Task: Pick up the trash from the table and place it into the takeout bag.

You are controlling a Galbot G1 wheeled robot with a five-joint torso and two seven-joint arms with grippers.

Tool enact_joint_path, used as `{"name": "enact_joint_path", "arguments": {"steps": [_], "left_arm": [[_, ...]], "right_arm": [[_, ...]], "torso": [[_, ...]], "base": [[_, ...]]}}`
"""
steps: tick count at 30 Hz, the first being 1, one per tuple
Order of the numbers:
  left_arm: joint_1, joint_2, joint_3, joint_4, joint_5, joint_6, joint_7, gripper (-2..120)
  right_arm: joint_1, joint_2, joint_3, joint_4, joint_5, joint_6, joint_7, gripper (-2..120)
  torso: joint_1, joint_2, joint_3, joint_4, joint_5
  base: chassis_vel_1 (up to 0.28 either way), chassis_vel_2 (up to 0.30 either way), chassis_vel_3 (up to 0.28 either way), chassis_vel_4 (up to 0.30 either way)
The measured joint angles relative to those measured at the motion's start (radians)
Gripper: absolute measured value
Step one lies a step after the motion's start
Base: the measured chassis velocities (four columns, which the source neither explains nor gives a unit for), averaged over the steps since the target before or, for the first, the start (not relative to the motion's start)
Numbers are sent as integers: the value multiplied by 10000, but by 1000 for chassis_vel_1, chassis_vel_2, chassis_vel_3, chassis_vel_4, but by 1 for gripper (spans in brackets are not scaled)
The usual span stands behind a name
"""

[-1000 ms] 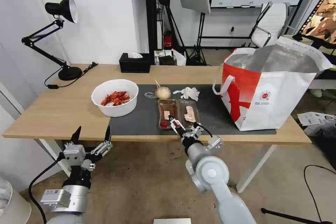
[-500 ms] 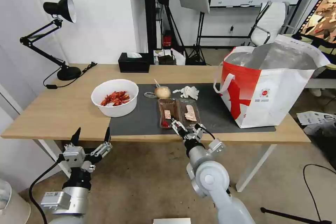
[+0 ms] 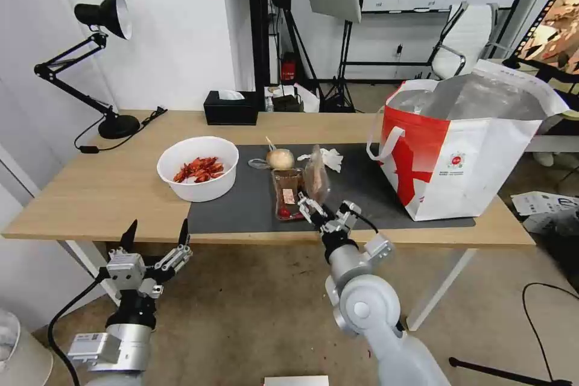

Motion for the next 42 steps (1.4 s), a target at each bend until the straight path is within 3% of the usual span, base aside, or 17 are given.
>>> {"name": "enact_joint_path", "arguments": {"steps": [4, 7, 10, 17, 24, 27, 28, 33, 36, 39, 40, 42], "left_arm": [[6, -2, -6, 2, 2, -46, 3, 100], [33, 28, -87, -3, -2, -69, 3, 100], [48, 15, -98, -12, -3, -72, 3, 100], [32, -93, -55, -32, 11, -77, 4, 100], [2, 21, -113, -51, -57, -77, 5, 100], [-86, 276, -203, -157, -497, 70, 6, 100], [-86, 276, -203, -157, -497, 70, 6, 100], [-266, 752, -62, -175, -1395, 570, 3, 100], [-292, 865, -23, -176, -1626, 687, 4, 100], [-396, 1350, -1, -252, -2621, 1185, 43, 100], [-396, 1350, -1, -252, -2621, 1185, 43, 100], [-560, 1624, 8, -384, -3484, 1635, 54, 100]], "right_arm": [[542, -267, -212, -275, 161, -238, -124, 100], [1614, -495, -689, -713, 1759, -2052, 533, 100], [2013, -460, -923, -876, 2595, -2485, 1162, 100], [2287, -479, -850, -836, 3430, -2419, 1592, 100], [2652, -779, -704, -723, 3186, -2011, 1043, 100], [4524, -1819, -1696, -1861, -239, -2059, -1091, 91], [4524, -1819, -1696, -1861, -239, -2059, -1091, 91], [6366, -2868, -2975, -3508, -1534, -2167, -3639, 72], [6665, -3020, -3194, -3946, -1973, -2148, -4293, 68], [7459, -3150, -3812, -5187, -3207, -2316, -6017, 48], [7459, -3150, -3812, -5187, -3207, -2316, -6017, 48], [7669, -2984, -4002, -5548, -3503, -2623, -6355, 37]], "torso": [[-1, 0, 0, 0, 0], [-1, 0, 0, 3, -1], [0, 0, 1, 3, 0], [-1, 1, 0, 2, 0], [-1, 1, 0, 0, 0], [-1, 1, 1, 2, 1], [-1, 1, 1, 2, 1], [0, 1, 1, 3, 0], [-1, 1, 1, 2, -1], [0, 1, 2, -1, 0], [0, 1, 2, -1, 0], [-1, 1, 1, 9, 1]], "base": [[0, 0, 0, 0], [0, 0, 0, 0], [0, 0, 0, 0], [0, 0, 0, 0], [0, 0, 0, 0], [0, 0, 0, 0], [0, 0, 0, 0], [0, 0, 0, 0], [0, 0, 0, 0], [0, 0, 0, 0], [0, 0, 0, 0], [0, 0, 0, 0]]}}
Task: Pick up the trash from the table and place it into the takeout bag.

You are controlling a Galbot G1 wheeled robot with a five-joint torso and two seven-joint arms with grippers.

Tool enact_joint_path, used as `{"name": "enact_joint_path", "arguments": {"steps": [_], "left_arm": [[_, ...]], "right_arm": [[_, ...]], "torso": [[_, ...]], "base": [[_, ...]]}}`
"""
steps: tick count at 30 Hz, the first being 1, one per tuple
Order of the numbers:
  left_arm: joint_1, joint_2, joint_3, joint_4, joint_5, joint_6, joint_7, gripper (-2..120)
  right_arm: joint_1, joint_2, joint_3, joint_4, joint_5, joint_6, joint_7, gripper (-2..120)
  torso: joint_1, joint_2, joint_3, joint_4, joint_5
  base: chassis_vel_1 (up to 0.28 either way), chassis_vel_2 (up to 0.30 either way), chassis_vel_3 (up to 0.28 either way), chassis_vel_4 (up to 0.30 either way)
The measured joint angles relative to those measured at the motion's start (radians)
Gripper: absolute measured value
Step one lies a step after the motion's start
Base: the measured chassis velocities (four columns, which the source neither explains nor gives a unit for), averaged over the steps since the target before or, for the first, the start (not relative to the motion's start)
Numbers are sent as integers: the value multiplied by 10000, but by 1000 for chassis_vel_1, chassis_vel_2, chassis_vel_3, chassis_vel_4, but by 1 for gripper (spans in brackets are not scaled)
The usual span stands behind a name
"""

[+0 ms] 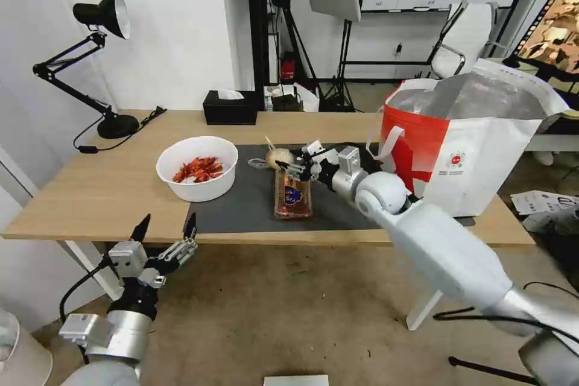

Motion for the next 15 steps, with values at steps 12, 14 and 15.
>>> {"name": "enact_joint_path", "arguments": {"steps": [12, 14, 15], "left_arm": [[-1418, 1636, 551, 559, -2678, 1040, 116, 100], [-1731, 1884, 666, 756, -3130, 1104, 142, 100], [-1915, 2017, 759, 861, -3374, 1154, 144, 100]], "right_arm": [[-289, -65, 103, -239, -191, -739, 344, 0], [-359, -93, 143, -227, -191, -743, 367, 0], [-400, -96, 168, -230, -190, -743, 374, 0]], "torso": [[1, 0, 0, -8, -2], [0, 0, -1, -7, -3], [0, 0, -1, -7, -2]], "base": [[0, 0, 0, 0], [0, 0, 0, 0], [0, 0, 0, 0]]}}
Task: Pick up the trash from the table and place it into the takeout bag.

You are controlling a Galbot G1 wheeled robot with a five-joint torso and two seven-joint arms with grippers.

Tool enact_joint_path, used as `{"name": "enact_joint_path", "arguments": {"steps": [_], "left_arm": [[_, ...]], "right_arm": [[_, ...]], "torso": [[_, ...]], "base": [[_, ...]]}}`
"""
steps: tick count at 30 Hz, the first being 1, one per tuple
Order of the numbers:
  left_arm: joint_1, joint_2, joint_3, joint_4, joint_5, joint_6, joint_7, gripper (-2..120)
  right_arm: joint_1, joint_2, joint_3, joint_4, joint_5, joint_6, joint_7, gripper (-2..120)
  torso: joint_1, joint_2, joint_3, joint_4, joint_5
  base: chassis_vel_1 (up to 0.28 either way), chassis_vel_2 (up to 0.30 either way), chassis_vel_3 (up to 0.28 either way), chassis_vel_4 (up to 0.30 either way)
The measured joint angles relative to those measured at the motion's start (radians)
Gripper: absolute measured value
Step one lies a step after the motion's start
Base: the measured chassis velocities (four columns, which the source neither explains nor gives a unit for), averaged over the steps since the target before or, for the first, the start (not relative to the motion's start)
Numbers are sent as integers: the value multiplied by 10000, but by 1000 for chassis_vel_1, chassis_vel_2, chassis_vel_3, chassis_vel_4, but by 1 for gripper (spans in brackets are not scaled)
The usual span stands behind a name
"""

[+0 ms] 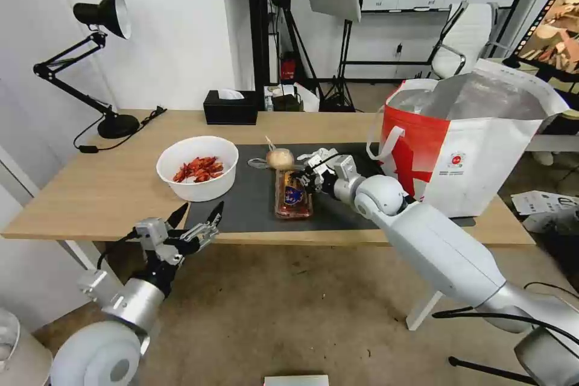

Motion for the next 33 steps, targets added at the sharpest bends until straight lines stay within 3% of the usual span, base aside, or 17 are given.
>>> {"name": "enact_joint_path", "arguments": {"steps": [8, 16, 20, 24, 25, 28, 33], "left_arm": [[-1241, 725, 988, 874, -858, 134, 0, 100], [-2064, 826, 1682, 1541, -1450, 268, -51, 100], [-2641, 949, 2124, 1793, -2160, 630, -405, 100], [-3740, 1288, 2629, 2187, -4355, 1143, -863, 100], [-3740, 1288, 2629, 2187, -4355, 1143, -863, 100], [-4383, 1610, 2888, 2552, -5917, 1847, -925, 100], [-5030, 1760, 3141, 3054, -7007, 2633, -899, 100]], "right_arm": [[-232, -17, 165, 9, 20, 3, 68, 0], [-371, -30, 247, 143, 46, 10, 132, 0], [-462, -28, 315, 205, 69, 17, 200, 0], [-549, -87, 364, 353, 113, 24, 249, 0], [-549, -87, 364, 353, 113, 24, 249, 0], [-614, -161, 383, 476, 142, 26, 254, 0], [-687, -211, 423, 563, 153, 32, 255, 0]], "torso": [[0, 0, 0, 0, 0], [0, 0, 0, -1, 0], [0, 0, 1, 0, 0], [0, 0, 1, -2, 1], [0, 0, 1, -2, 1], [0, -1, 1, -2, 0], [0, 0, 0, 0, 1]], "base": [[0, 0, 0, 0], [0, 0, 0, 0], [0, 0, 0, 0], [0, 0, 0, 0], [0, 0, 0, 0], [0, 0, 0, 0], [0, 0, 0, 0]]}}
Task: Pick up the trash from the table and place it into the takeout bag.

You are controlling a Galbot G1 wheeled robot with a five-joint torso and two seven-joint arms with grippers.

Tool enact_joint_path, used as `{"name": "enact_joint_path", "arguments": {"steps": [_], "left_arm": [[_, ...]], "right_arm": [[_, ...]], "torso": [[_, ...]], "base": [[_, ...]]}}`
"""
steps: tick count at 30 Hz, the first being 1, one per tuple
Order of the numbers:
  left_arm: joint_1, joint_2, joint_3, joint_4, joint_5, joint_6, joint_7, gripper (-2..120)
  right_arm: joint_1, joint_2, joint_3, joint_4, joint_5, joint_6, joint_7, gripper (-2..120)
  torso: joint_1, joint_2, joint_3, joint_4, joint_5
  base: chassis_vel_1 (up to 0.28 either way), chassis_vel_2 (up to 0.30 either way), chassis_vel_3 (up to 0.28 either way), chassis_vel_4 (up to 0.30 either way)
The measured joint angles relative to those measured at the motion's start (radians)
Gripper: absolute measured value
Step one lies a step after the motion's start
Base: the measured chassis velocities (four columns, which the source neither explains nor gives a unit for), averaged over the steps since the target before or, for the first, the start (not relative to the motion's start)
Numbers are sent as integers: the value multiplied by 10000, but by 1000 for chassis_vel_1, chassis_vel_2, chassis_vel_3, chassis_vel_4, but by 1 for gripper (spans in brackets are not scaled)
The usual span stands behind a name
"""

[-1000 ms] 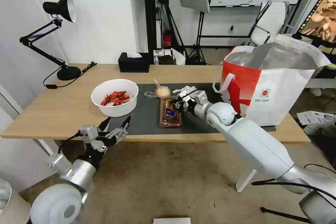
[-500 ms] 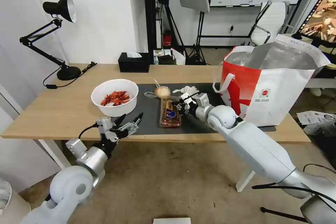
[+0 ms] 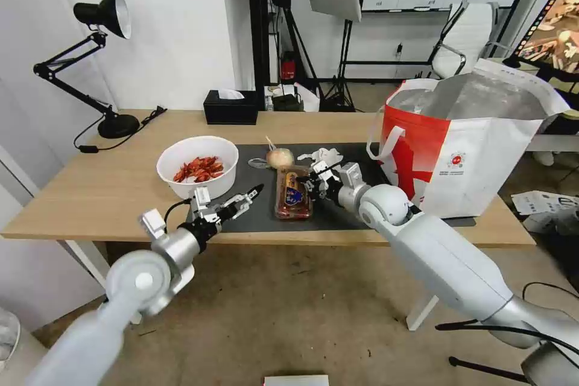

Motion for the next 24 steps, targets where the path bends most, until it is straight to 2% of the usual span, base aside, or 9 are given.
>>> {"name": "enact_joint_path", "arguments": {"steps": [2, 7, 10, 14, 24], "left_arm": [[-522, -19, 340, 463, -219, 252, 65, 100], [-1026, -107, 735, 882, -240, 385, 84, 100], [-1924, -387, 1632, 1624, 73, 427, 39, 100], [-2494, -706, 2143, 2136, 282, 427, -159, 100], [-2737, -954, 2476, 2545, 300, 839, -368, 100]], "right_arm": [[-24, -36, 22, 41, 11, 5, -1, 0], [-23, -58, 25, 53, 28, 7, -2, 0], [21, -41, 22, 34, 34, 7, -3, 0], [42, 15, 11, 25, 36, 7, 5, 0], [-30, 91, 49, 40, 41, 11, 43, 0]], "torso": [[0, 0, 0, 0, 0], [0, 1, 0, 0, 0], [0, 1, 1, -2, -1], [0, 0, 0, -2, 0], [-1, 0, 0, -1, 0]], "base": [[0, 0, 0, 0], [0, 0, 0, 0], [0, 0, 0, 0], [0, 0, 0, 0], [0, 0, 0, 0]]}}
